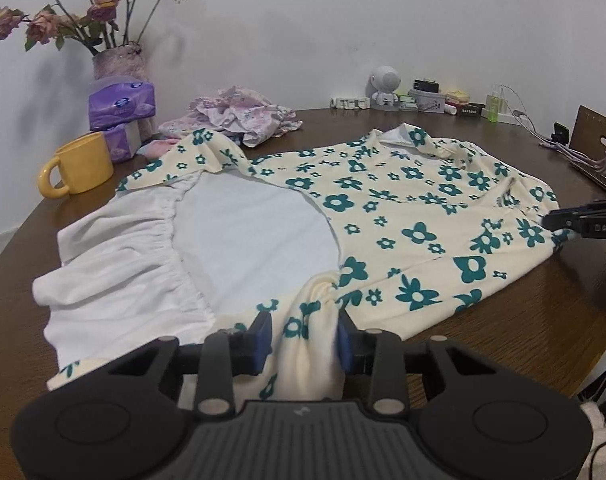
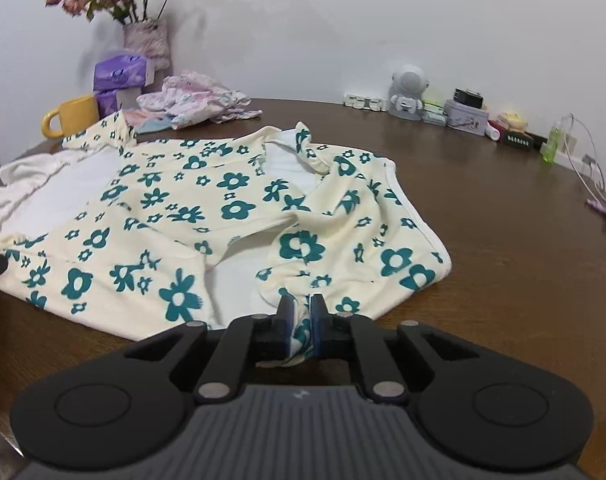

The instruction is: Fold clothes

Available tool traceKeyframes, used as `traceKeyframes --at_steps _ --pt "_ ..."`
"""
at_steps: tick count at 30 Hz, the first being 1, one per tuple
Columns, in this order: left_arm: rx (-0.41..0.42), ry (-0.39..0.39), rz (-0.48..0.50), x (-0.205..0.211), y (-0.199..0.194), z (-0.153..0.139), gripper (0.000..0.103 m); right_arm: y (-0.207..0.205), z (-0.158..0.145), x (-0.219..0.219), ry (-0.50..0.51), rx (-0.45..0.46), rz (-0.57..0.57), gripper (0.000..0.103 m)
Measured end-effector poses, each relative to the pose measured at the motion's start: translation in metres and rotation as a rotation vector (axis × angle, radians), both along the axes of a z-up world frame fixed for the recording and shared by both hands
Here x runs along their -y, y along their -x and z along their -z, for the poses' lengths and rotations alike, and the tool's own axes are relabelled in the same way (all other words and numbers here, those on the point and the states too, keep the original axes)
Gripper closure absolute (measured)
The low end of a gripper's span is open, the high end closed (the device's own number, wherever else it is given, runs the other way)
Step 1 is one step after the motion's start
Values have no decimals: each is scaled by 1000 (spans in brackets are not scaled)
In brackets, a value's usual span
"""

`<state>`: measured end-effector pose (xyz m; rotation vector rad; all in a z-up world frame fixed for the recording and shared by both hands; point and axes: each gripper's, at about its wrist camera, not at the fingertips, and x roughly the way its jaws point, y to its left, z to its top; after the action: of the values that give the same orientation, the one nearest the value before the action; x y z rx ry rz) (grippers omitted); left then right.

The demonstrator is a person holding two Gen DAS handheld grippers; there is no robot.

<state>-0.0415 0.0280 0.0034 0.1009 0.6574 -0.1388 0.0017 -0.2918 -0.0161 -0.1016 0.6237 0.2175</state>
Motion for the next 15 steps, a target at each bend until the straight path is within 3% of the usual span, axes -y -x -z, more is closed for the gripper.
traceKeyframes --at_steps 15 --pt "36 16 -40 -1 6 4 66 22 -10 5 -113 44 34 76"
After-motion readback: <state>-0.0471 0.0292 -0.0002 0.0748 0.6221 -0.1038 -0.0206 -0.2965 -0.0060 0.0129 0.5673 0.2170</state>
